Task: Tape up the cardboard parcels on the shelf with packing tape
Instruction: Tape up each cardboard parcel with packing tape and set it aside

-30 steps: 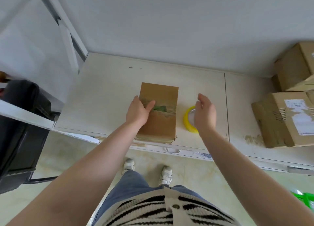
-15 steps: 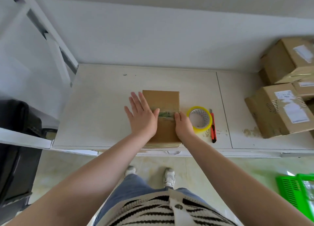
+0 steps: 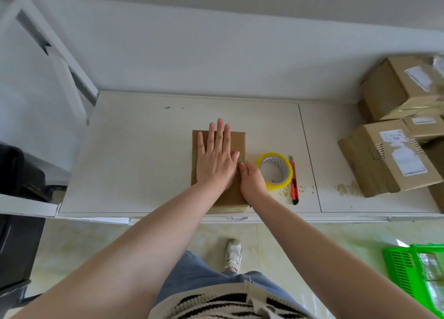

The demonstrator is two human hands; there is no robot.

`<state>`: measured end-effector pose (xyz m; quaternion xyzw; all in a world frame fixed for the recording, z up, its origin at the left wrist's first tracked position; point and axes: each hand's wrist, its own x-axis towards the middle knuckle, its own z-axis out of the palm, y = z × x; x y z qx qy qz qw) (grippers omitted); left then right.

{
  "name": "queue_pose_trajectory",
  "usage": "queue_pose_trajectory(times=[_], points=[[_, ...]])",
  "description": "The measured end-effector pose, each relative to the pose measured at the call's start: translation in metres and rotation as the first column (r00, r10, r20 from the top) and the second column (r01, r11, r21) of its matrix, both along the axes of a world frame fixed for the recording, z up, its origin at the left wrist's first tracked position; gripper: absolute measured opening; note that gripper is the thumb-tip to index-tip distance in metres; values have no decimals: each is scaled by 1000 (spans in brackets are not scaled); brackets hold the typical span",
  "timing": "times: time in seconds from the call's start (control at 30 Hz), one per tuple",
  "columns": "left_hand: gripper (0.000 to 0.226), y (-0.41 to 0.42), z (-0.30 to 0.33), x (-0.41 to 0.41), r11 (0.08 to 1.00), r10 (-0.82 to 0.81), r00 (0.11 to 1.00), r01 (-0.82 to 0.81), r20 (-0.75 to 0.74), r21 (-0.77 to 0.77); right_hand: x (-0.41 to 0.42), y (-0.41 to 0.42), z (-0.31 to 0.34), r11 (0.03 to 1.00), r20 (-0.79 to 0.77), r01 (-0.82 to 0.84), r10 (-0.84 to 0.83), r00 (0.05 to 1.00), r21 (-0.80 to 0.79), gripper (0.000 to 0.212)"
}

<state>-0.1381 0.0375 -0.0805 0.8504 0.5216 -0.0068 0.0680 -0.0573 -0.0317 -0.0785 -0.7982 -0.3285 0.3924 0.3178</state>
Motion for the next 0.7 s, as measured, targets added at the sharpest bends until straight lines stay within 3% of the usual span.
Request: queue_pose_trajectory(times=[0.33,0.5,0.6,0.7], points=[[71,-1,1,0,1000,-3,1000,3,5,-9,2,1,-8,1000,16,-9,9,1000,-27,40],[77,5,6,-3,998,-6,1000,8,25,-67,-1,-1,4,999,-127,32,-31,991,6,41],[77,11,15,-12,986,113,966,-80,233,-147,3,-2,26,994,-192,55,-37,981,89,45],[84,18,25,-15,907,330,759,-90,561,-412,13,5,48,980,-107,-51,72,992,190,42]])
